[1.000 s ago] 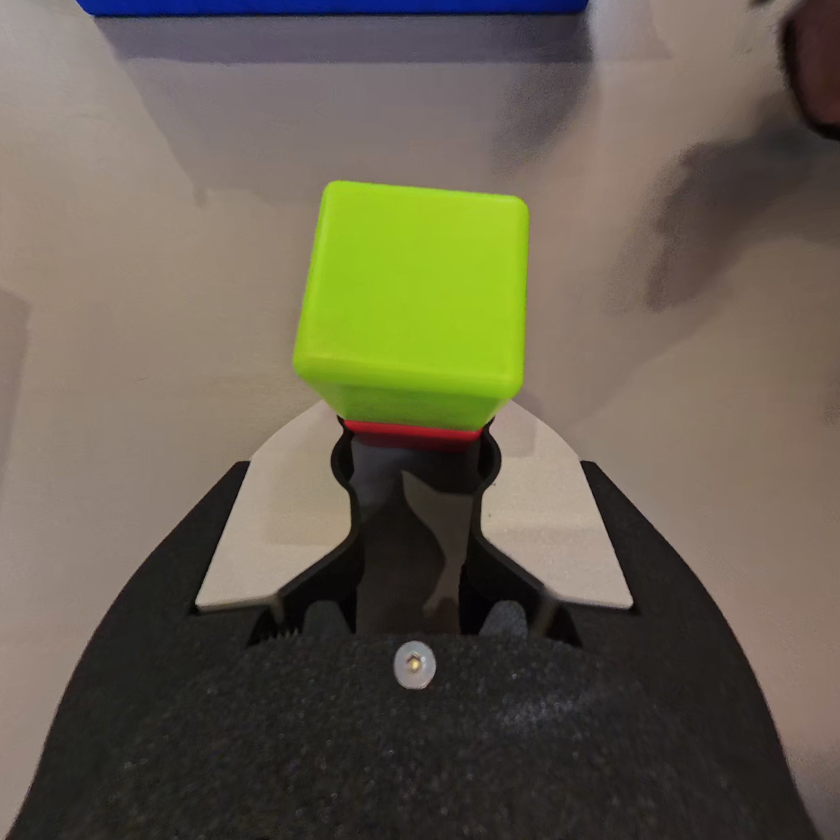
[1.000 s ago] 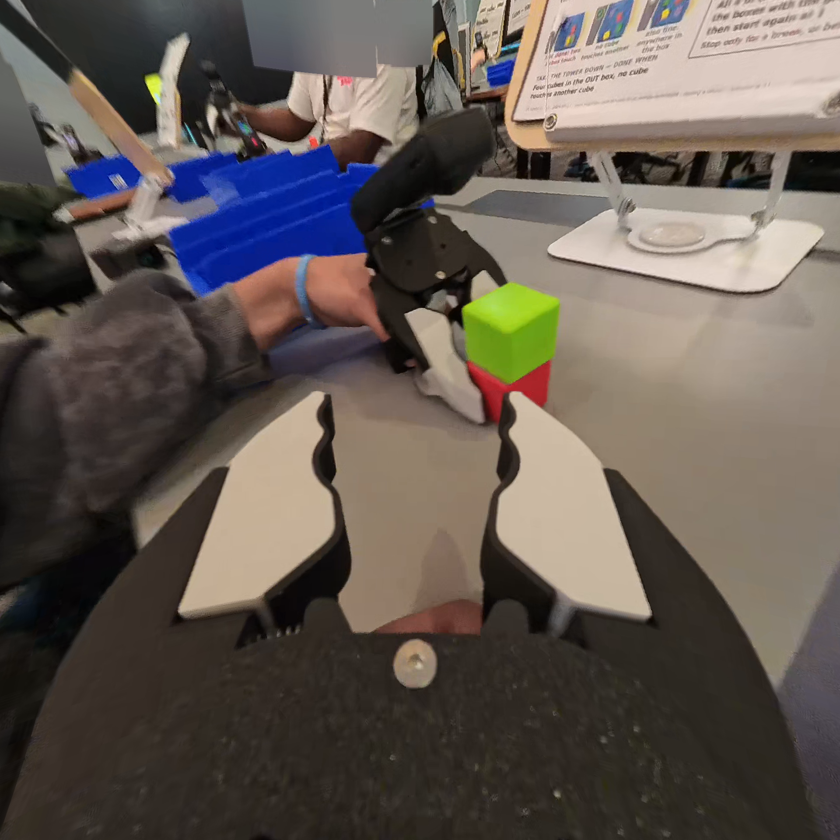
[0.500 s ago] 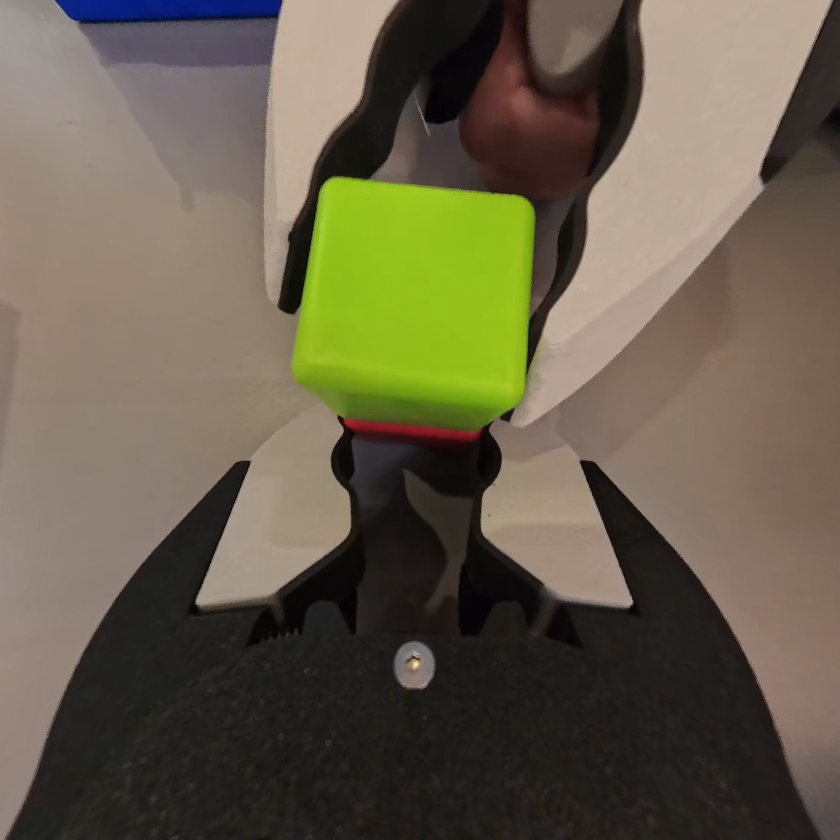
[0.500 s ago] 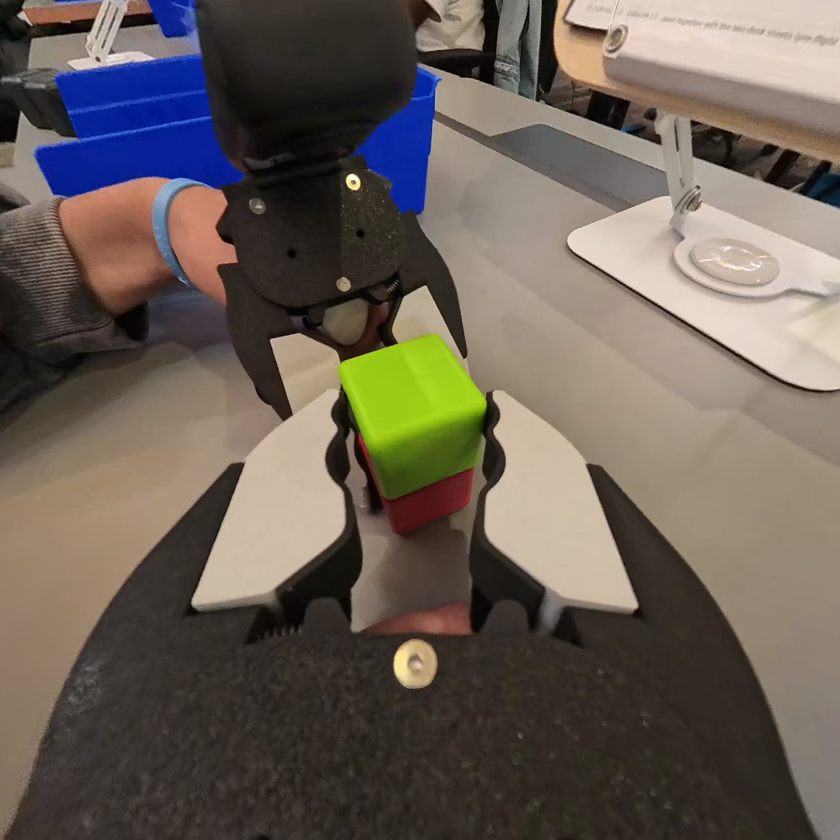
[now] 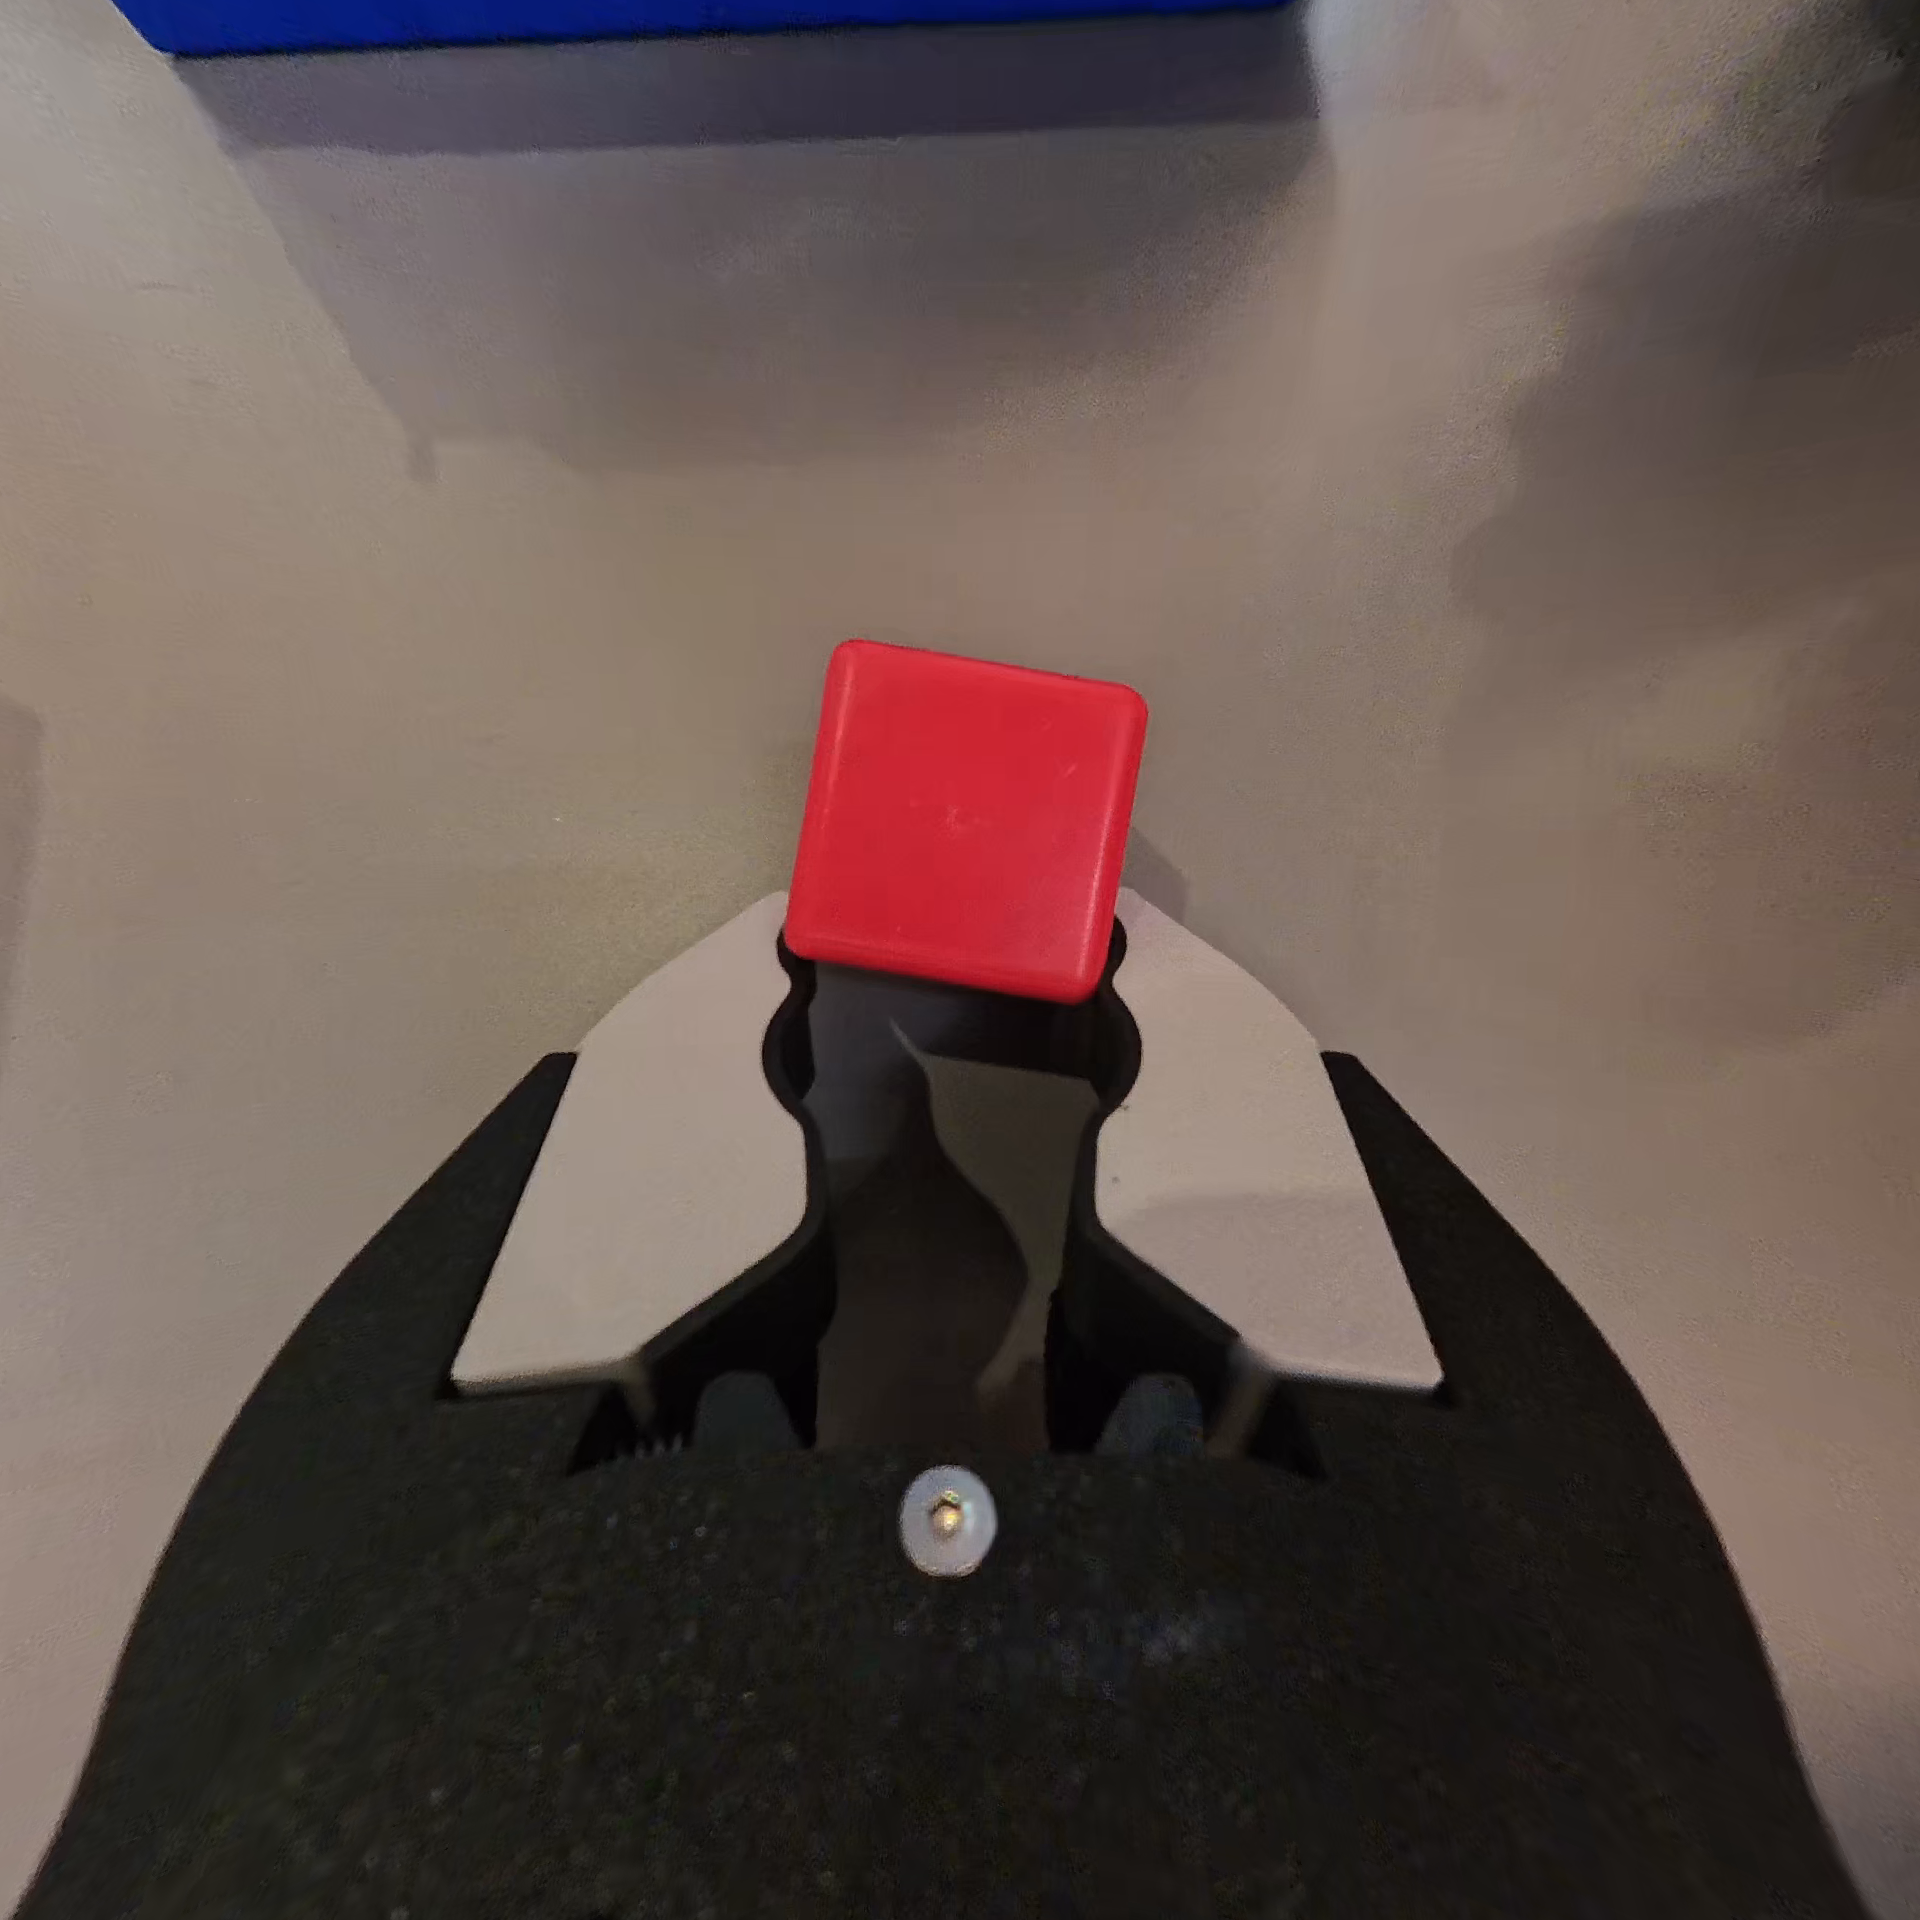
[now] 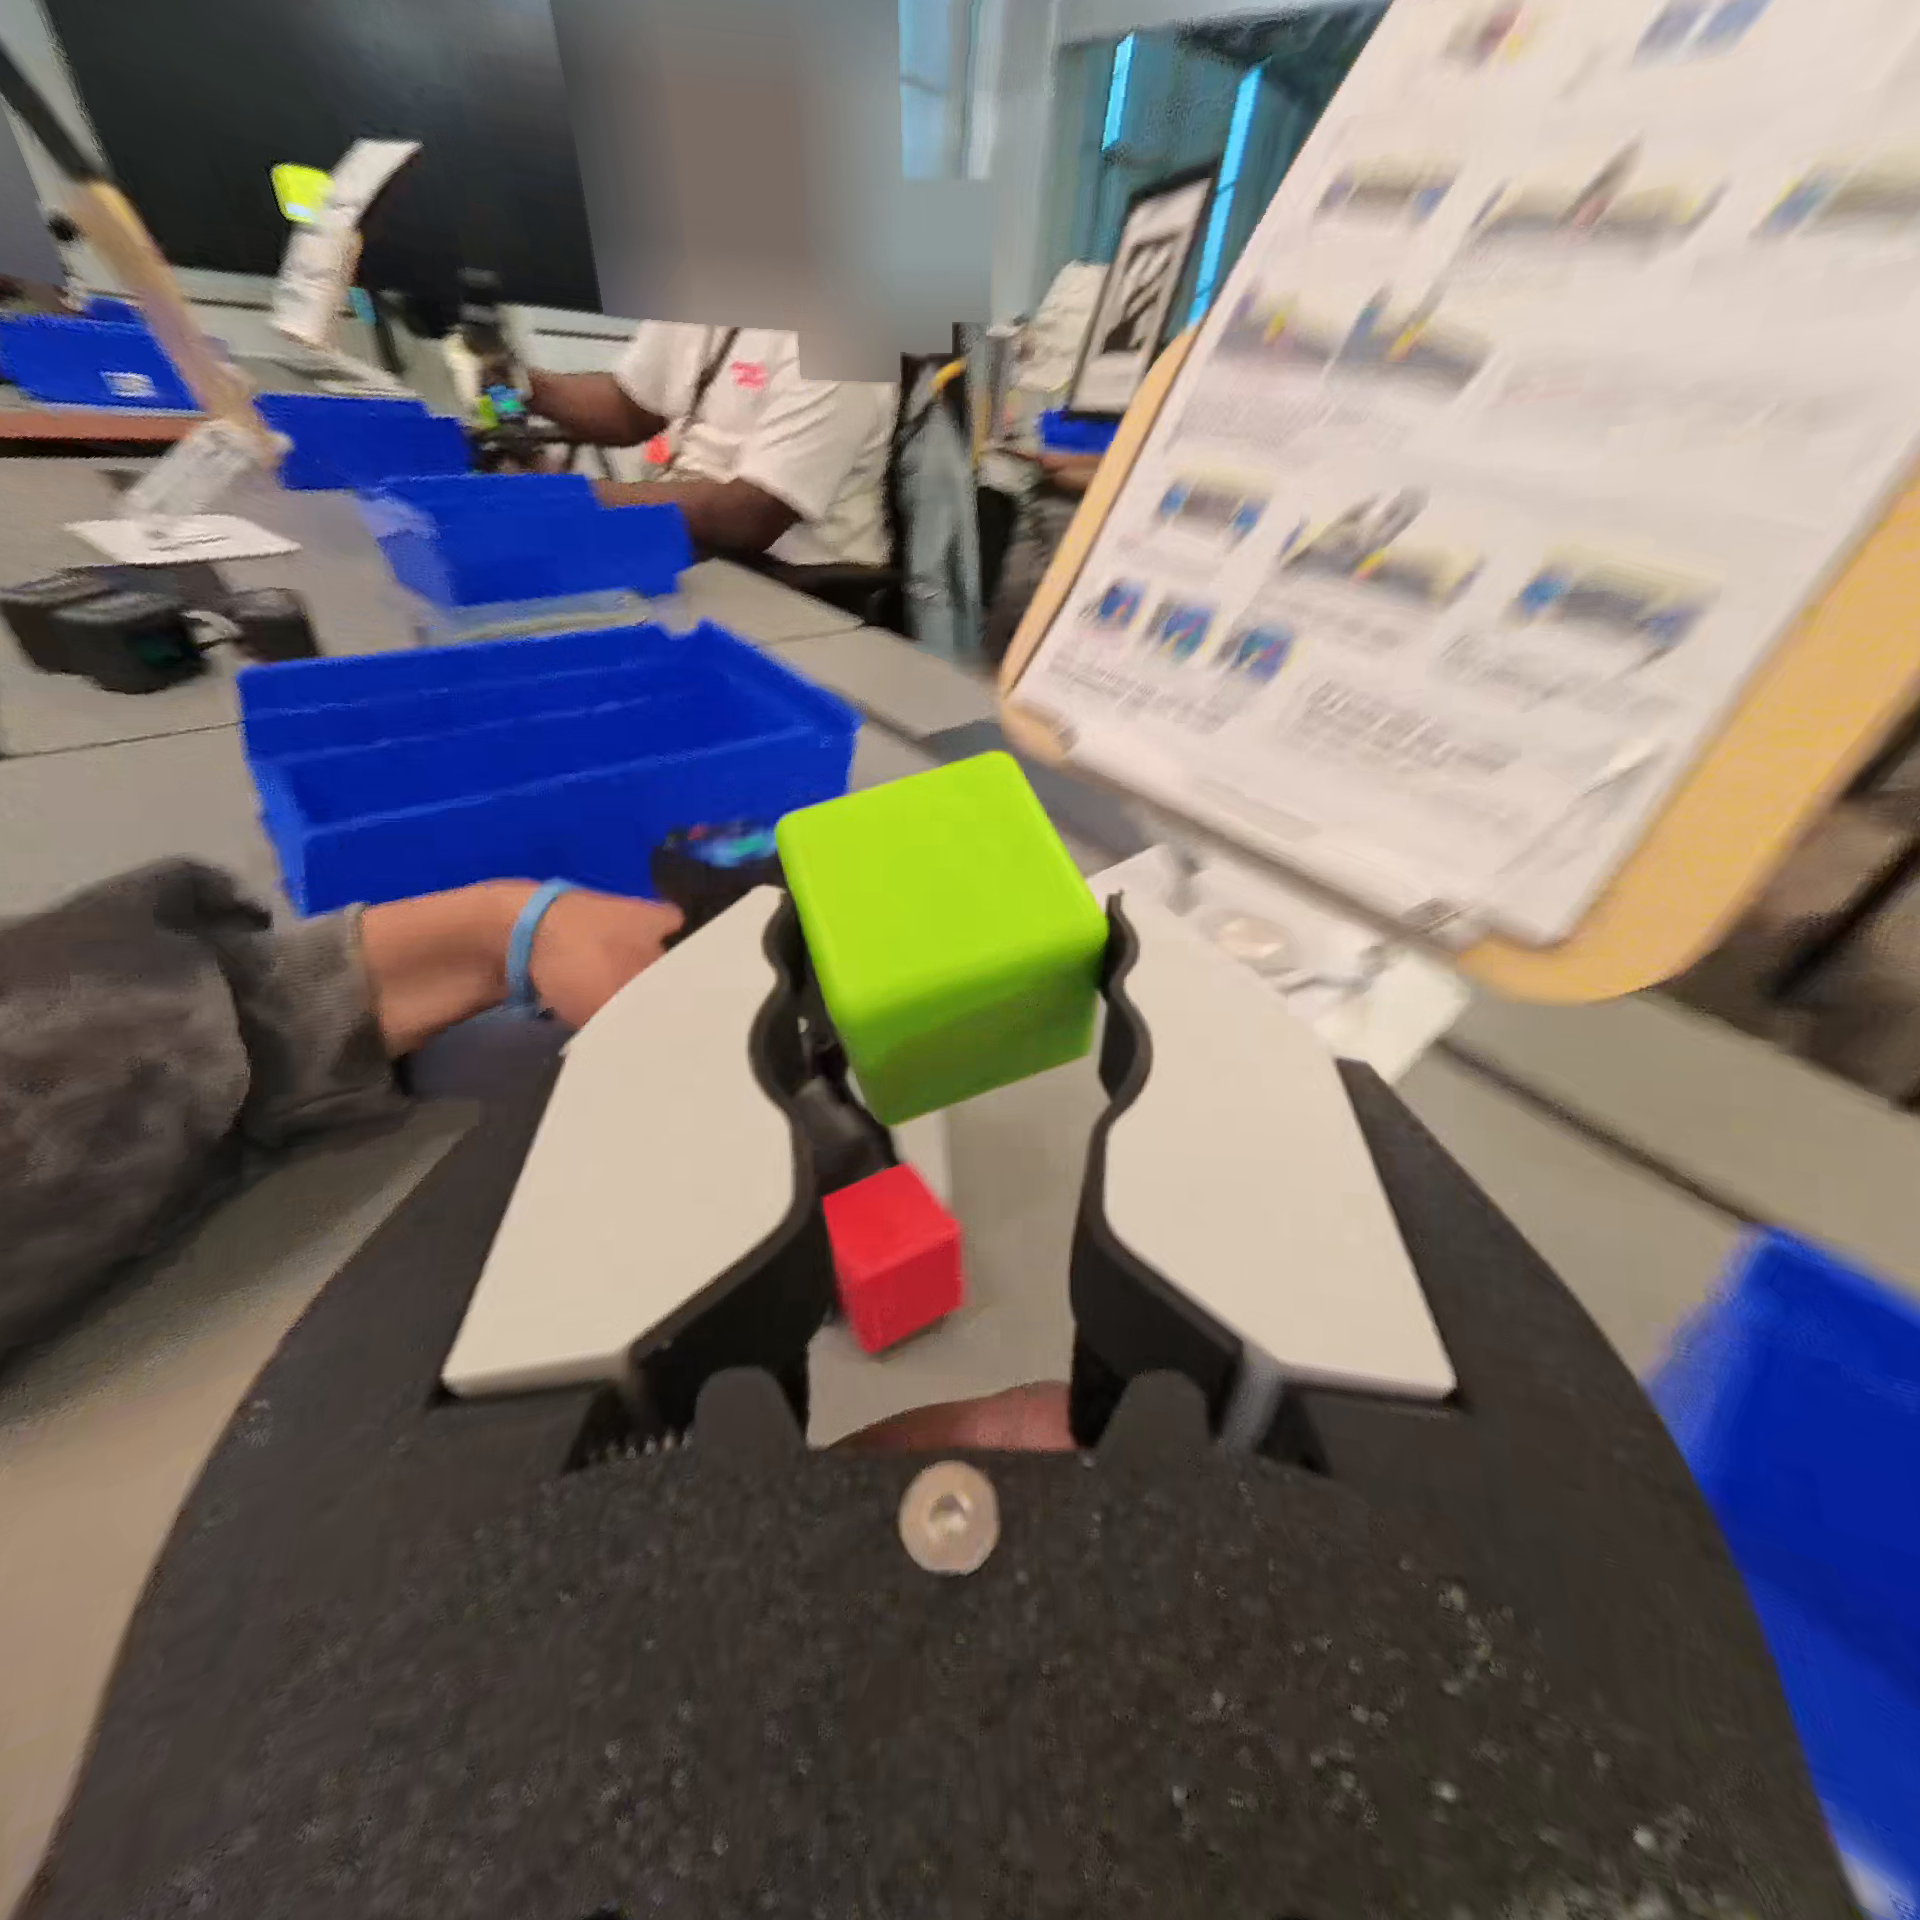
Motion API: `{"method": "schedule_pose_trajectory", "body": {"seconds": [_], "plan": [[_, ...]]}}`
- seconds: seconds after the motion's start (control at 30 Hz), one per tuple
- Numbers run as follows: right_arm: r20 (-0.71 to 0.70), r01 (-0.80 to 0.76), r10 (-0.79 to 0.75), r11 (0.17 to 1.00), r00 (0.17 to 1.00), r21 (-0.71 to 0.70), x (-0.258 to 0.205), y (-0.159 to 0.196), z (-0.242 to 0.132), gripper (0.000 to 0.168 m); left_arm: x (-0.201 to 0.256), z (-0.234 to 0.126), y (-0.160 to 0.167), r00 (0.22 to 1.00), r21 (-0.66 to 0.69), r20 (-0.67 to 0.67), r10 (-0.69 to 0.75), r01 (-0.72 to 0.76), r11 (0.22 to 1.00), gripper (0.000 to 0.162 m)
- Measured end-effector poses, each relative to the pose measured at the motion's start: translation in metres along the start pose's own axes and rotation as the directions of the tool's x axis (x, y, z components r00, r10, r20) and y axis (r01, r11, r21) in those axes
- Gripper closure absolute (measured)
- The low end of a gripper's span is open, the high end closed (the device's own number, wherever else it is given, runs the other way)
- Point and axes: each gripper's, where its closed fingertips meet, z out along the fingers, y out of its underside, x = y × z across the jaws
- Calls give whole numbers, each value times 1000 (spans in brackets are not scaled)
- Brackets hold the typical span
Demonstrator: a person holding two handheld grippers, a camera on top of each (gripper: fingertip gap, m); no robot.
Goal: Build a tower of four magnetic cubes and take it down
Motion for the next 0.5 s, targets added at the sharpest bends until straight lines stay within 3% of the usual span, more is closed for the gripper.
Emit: {"method": "schedule_pose_trajectory", "body": {"seconds": [0.13,0.23,0.33,0.5], "plan": [[-295,115,-109,993,949,1,50,-78,-82,113,-1,0,0,1000,0,6,-8,8,1000,112],[-451,76,-133,987,882,-141,98,-72,-121,113,-1,0,0,1000,0,6,-8,8,1000,112],[-518,-62,-118,947,847,-316,145,-19,-129,113,-1,0,0,1000,0,7,-7,7,1000,112],[-532,-295,0,833,847,-469,204,94,-99,113,-1,0,0,1000,0,8,-5,5,1000,112]]}}
